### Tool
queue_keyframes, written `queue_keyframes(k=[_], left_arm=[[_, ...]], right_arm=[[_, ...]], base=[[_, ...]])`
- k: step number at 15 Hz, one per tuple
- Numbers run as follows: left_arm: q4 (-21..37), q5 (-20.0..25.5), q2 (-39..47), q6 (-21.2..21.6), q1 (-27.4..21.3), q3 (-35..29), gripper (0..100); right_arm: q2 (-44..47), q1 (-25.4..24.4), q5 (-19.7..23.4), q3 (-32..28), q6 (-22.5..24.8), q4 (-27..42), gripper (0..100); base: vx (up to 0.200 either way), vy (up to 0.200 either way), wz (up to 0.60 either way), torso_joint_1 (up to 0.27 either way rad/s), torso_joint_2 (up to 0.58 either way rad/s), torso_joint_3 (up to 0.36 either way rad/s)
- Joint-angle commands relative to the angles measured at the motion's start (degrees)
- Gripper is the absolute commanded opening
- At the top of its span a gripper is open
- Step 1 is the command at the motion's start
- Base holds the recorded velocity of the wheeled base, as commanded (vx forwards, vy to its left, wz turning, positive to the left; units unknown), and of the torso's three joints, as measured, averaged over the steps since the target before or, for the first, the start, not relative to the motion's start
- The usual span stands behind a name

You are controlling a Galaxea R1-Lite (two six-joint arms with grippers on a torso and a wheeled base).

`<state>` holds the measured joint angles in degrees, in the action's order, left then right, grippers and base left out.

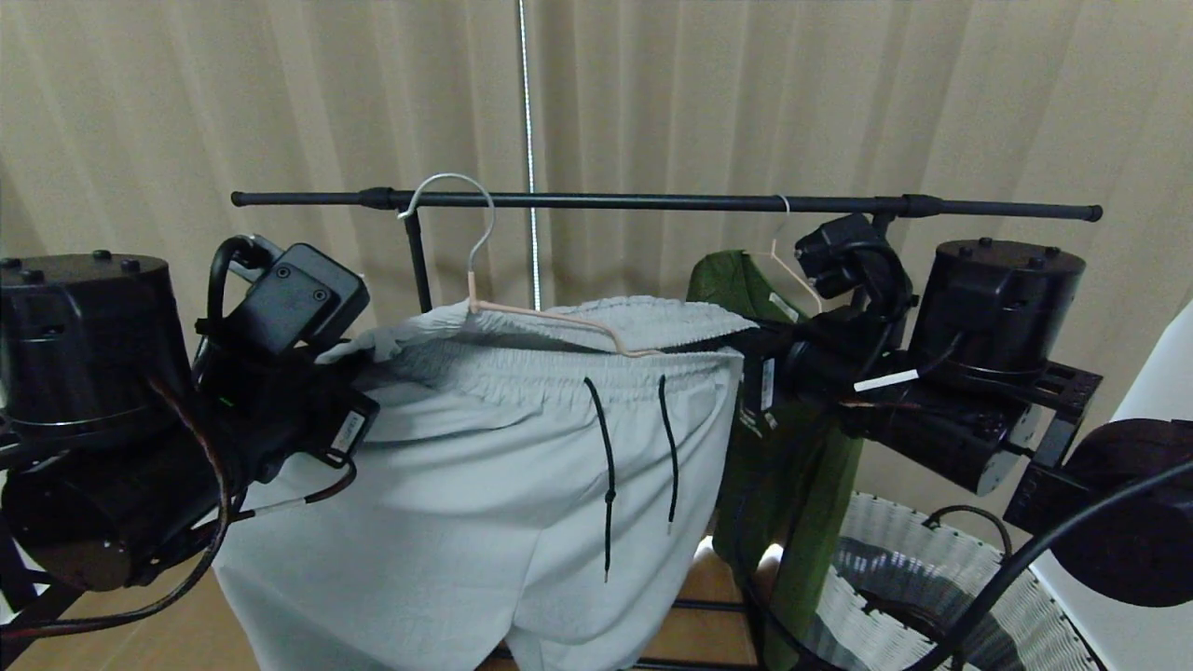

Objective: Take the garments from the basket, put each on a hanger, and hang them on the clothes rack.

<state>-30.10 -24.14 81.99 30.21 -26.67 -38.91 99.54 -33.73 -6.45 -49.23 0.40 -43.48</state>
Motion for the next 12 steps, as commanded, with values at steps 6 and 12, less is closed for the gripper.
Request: queue_keyframes(k=[6, 12], left_arm=[[0.0, -1.4, 0.3, -3.1, -0.5, -0.2, 0], [0.0, -1.3, 1.2, -8.6, -0.9, -0.1, 0]], right_arm=[[-2.2, -7.1, 0.2, 2.7, 2.9, 1.4, 100], [-3.8, -7.1, -0.1, 5.4, 7.2, 0.6, 100]], base=[[0.000, 0.000, 0.00, 0.000, 0.00, 0.000], [0.000, 0.000, 0.00, 0.000, 0.00, 0.000]])
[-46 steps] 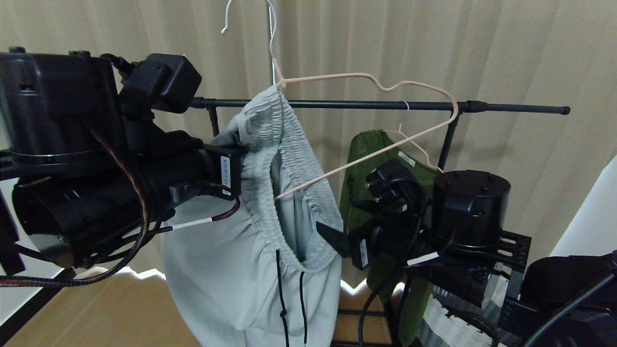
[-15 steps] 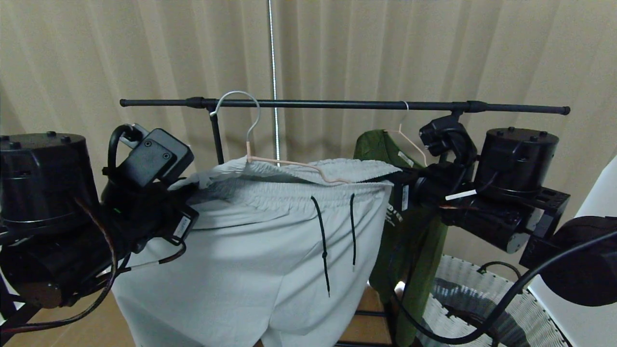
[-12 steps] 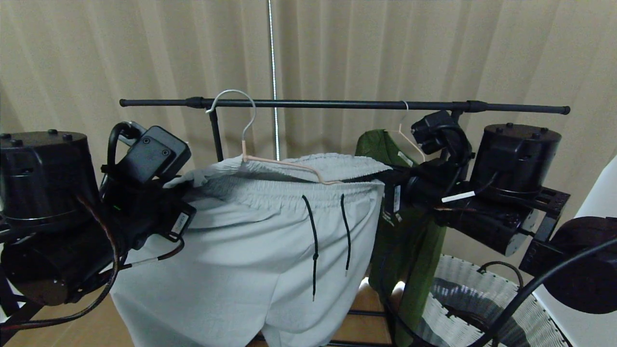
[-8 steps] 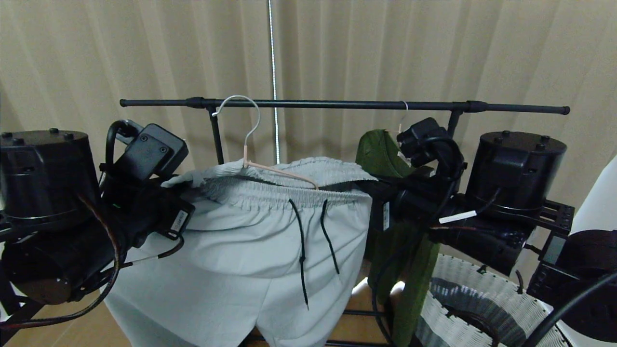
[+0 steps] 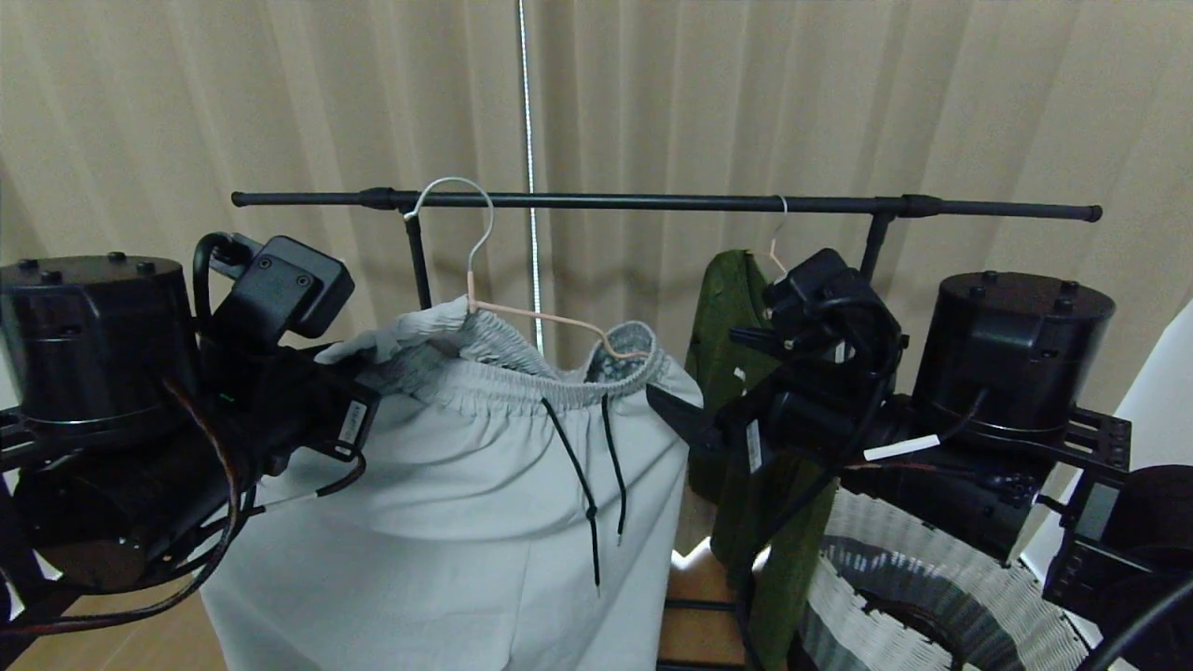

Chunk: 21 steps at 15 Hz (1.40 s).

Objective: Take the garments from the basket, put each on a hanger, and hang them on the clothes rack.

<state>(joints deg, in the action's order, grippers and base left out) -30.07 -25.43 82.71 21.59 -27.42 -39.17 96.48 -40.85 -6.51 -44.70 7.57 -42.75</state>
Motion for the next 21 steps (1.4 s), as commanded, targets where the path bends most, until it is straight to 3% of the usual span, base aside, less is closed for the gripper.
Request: queue_keyframes(k=[1, 4, 10, 20, 21], left_arm=[[-0.1, 0.1, 0.5, -0.9, -0.7, 0.2, 0], [-0.1, 0.3, 0.3, -3.0, -3.6, 0.4, 0], [-0.2, 0.3, 0.1, -2.7, -6.0, 0.6, 0], [-0.5, 0.3, 0.1, -2.3, -8.2, -0.2, 0], [-0.5, 0.4, 0.1, -2.3, -8.3, -0.1, 0]], right_arm=[[-1.1, 0.0, 0.0, 1.0, 1.2, -0.1, 100], [0.0, 0.0, 0.1, -2.4, 6.2, 0.2, 100], [7.1, 0.2, -0.7, -12.2, 12.9, 0.7, 100], [7.8, -0.5, -0.7, -11.9, 14.7, 0.6, 100], [7.8, -1.2, -0.7, -11.8, 14.7, 0.7, 0]], base=[[0.000, 0.000, 0.00, 0.000, 0.00, 0.000], [0.000, 0.000, 0.00, 0.000, 0.00, 0.000], [0.000, 0.000, 0.00, 0.000, 0.00, 0.000], [0.000, 0.000, 0.00, 0.000, 0.00, 0.000], [0.000, 0.000, 0.00, 0.000, 0.00, 0.000]])
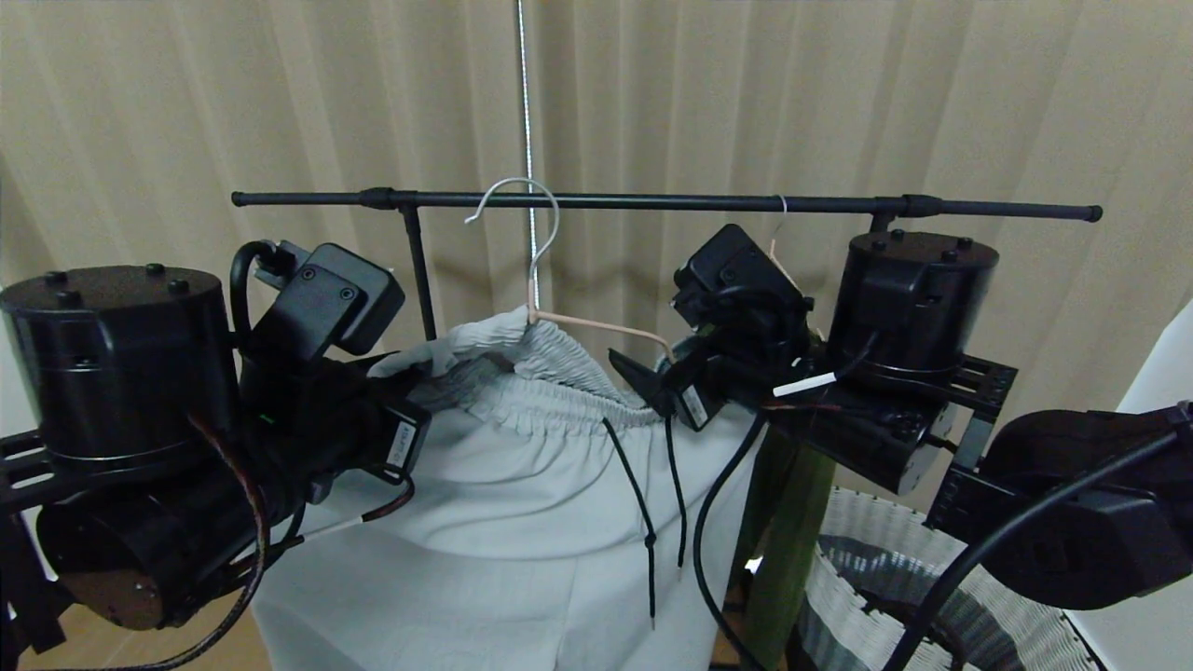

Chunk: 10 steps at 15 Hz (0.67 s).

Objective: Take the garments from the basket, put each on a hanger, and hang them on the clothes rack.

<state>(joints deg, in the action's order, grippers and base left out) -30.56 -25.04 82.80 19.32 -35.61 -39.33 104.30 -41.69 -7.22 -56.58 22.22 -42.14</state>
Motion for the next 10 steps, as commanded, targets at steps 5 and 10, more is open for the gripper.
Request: queue_keyframes(k=[5, 10], left_arm=[[0.0, 0.1, -0.5, 0.1, -0.2, 0.1, 0], [-0.1, 0.2, -1.1, -0.2, -0.2, 0.1, 0]], right_arm=[[-0.2, -1.6, 0.0, 0.9, -0.1, -0.3, 0], [-0.8, -1.6, 0.0, 1.1, -0.1, -0.6, 0]], base=[[0.000, 0.000, 0.00, 0.000, 0.00, 0.000], [0.000, 0.000, 0.00, 0.000, 0.00, 0.000]])
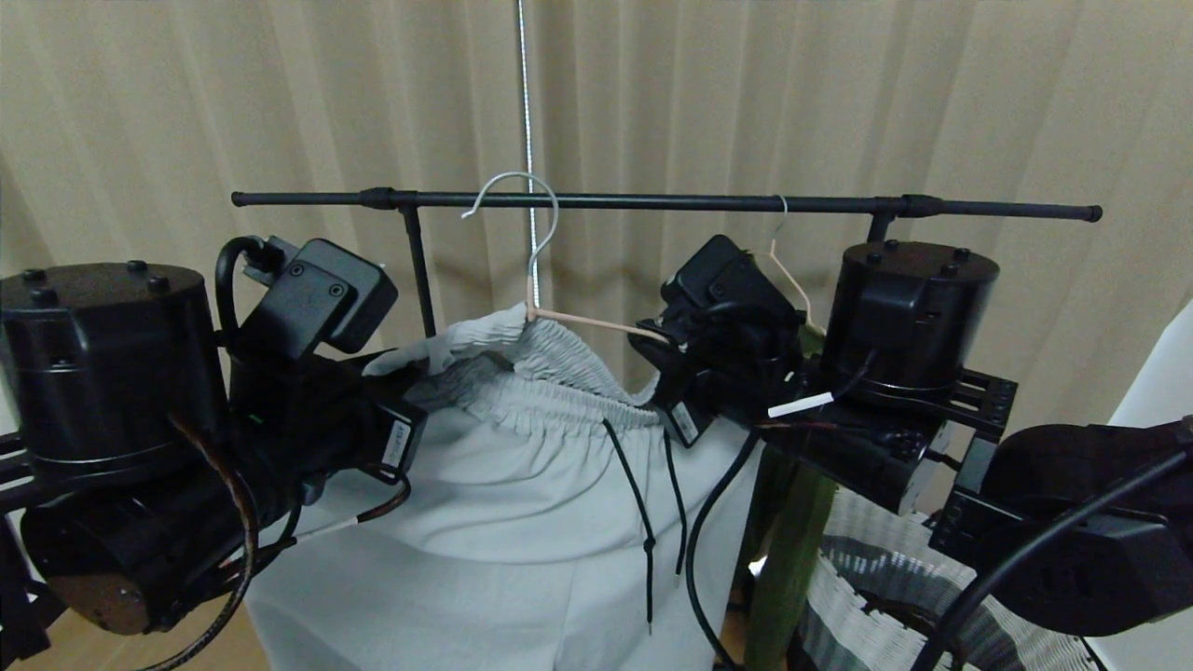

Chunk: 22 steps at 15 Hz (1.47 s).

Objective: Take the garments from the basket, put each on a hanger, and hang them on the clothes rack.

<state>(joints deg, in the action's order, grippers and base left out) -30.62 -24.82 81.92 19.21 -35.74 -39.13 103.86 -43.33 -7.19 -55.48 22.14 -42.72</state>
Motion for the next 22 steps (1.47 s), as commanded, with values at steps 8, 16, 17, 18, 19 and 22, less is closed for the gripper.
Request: queue_keyframes(k=[8, 16, 17, 18, 19, 22], left_arm=[[-0.3, 1.5, -2.5, -0.3, -1.2, 0.2, 100], [0.0, 9.2, -9.4, -1.9, -0.7, 2.7, 100], [0.0, 9.2, -9.5, -2.0, -0.7, 3.2, 100], [0.0, 9.3, -9.9, -2.3, -0.7, 3.8, 100], [-0.1, 9.3, -10.3, -2.9, -0.7, 4.2, 100], [-0.1, 9.2, -12.2, -3.0, -0.6, 5.3, 100]], right_arm=[[-1.6, 0.6, 0.0, 0.5, 0.0, -0.2, 0], [-6.0, 6.9, 0.0, 3.4, -0.1, -0.2, 0], [-6.3, 7.1, 0.0, 3.6, -0.1, -0.2, 0], [-6.8, 7.3, 0.0, 3.9, -0.1, -0.2, 0], [-7.7, 7.4, 0.0, 4.2, -0.1, -0.2, 0], [-8.5, 9.1, 0.0, 4.9, -0.1, -0.2, 0]], base=[[0.000, 0.000, 0.00, 0.000, 0.00, 0.000], [0.000, 0.000, 0.00, 0.000, 0.00, 0.000], [0.000, 0.000, 0.00, 0.000, 0.00, 0.000], [0.000, 0.000, 0.00, 0.000, 0.00, 0.000], [0.000, 0.000, 0.00, 0.000, 0.00, 0.000], [0.000, 0.000, 0.00, 0.000, 0.00, 0.000]])
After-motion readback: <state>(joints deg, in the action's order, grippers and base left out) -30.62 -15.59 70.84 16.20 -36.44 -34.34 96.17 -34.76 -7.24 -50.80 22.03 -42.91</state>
